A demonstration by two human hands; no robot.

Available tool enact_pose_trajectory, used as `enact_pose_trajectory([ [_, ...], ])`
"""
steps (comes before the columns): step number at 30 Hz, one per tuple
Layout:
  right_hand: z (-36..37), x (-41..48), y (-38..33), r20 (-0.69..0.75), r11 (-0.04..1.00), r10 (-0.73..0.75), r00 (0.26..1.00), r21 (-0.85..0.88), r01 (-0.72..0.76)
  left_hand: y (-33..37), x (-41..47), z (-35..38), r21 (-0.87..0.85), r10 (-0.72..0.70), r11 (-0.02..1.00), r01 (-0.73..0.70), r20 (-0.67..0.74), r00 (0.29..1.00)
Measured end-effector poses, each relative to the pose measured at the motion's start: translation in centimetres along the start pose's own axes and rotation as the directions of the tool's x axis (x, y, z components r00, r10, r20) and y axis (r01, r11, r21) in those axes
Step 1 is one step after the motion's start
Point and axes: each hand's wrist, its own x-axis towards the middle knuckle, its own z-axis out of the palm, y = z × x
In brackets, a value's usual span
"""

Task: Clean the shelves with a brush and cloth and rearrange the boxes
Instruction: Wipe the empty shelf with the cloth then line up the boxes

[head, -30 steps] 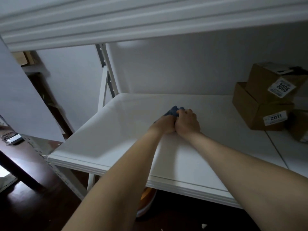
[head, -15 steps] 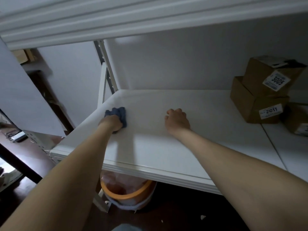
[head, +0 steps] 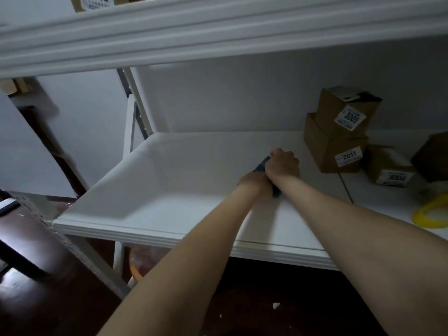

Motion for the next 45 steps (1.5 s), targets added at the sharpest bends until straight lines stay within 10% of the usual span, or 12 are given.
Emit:
enact_pose_trajectory([
  [6,-0.1,-1.0,-0.7,0.043,0.998,0.000,0.999,-0.057,0.003,-2.7,-0.6,-1.7,0.089,0.091,0.992,-0.090,-0.007,0.996],
  [27,9.4,-3.5,-9.1,0.217,0.983,-0.182,0.959,0.007,0.185,-30.6,-6.1,-5.4,0.095,-0.683,0.681,0.726,-0.277,0.676],
  [36,6.4,-3.0,-6.1,0.186,0.996,-0.080,0.979,-0.022,0.085,-17.9,-4.3,-4.6,0.169,-0.283,0.940,0.296,-0.099,0.954],
  [45,1.3,-2.6,-2.1,0.072,0.996,0.043,0.996,-0.084,-0.037,-0.3,-4.5,1.2,0.061,-0.084,0.995,0.083,0.010,0.996],
])
